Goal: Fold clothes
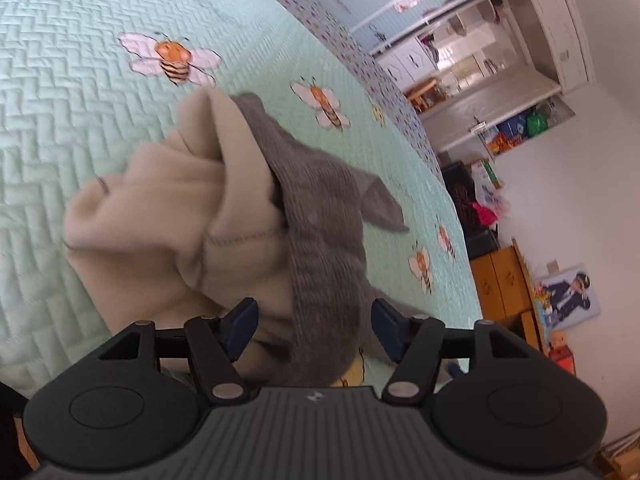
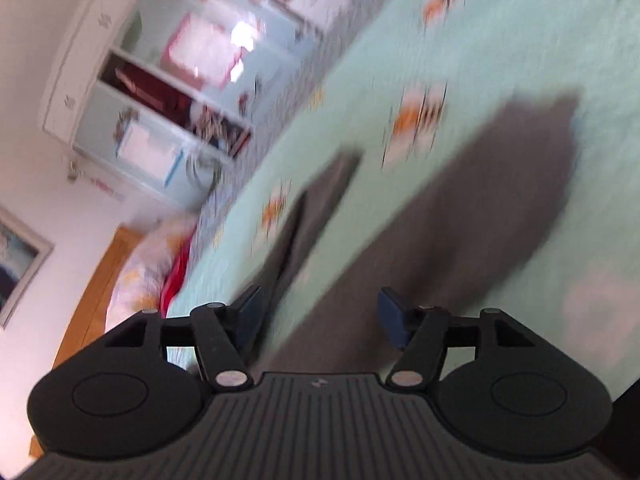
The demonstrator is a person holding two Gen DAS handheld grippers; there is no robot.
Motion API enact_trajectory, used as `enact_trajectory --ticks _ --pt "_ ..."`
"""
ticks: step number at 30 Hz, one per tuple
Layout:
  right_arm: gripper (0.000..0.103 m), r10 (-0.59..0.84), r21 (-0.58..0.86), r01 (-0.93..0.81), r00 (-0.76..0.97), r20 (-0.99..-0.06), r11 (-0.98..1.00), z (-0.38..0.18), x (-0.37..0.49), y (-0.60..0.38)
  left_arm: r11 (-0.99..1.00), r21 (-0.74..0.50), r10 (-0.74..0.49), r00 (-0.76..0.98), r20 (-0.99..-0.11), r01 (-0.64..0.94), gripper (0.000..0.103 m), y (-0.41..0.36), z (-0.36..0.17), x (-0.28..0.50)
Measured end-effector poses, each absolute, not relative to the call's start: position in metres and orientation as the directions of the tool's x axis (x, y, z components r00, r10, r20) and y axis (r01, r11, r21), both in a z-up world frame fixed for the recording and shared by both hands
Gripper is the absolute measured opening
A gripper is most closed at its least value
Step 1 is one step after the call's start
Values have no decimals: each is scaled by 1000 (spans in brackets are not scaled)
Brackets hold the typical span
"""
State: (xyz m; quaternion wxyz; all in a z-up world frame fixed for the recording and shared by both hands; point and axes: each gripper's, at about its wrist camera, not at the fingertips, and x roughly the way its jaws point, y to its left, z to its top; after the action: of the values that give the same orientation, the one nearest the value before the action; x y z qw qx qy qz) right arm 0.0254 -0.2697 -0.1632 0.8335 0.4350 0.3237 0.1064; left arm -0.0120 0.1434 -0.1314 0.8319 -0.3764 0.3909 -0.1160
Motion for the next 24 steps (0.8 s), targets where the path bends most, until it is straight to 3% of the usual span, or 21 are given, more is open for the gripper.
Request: enact_trajectory --ticks 4,5,7,8,9,10,14,16,18,19,20,24 --pt "66 593 824 119 638 -491 554 -194 45 -213 723 -685 -475 656 -587 -90 66 138 -135 -9" --pt "66 626 832 123 602 -496 541 -201 50 -199 728 -679 -465 661 -589 -94 61 139 -135 -9" --pt "64 660 843 134 562 -498 521 -210 60 -182 738 -667 -445 671 -593 -100 31 141 -136 -8" --pt "58 663 845 140 560 -497 516 -213 64 -178 743 -661 -435 676 -595 -104 23 143 -136 -8" --pt "32 643 841 134 585 -494 525 -210 70 -181 737 -668 -424 699 -576 -103 21 149 -132 -10" --pt "16 623 836 128 610 -490 534 -206 75 -185 729 -678 -411 727 -550 -100 20 157 -125 -12" --pt "15 525 834 116 727 -442 540 -177 77 -218 720 -688 -399 757 -517 -90 22 172 -112 -12" --pt "16 529 845 116 733 -428 522 -172 71 -223 716 -692 -395 768 -503 -85 30 179 -106 -11" --pt "26 562 858 136 704 -435 495 -175 63 -220 713 -697 -391 779 -490 -80 55 185 -100 -11" --pt "41 584 862 150 678 -447 485 -179 58 -217 711 -699 -389 785 -483 -78 59 188 -98 -10" --pt "47 607 855 150 644 -465 496 -178 53 -213 716 -694 -403 769 -496 -73 63 183 -102 -10" --pt "49 685 819 30 530 -499 573 -163 28 -177 746 -665 -443 712 -545 -45 63 159 -123 -17"
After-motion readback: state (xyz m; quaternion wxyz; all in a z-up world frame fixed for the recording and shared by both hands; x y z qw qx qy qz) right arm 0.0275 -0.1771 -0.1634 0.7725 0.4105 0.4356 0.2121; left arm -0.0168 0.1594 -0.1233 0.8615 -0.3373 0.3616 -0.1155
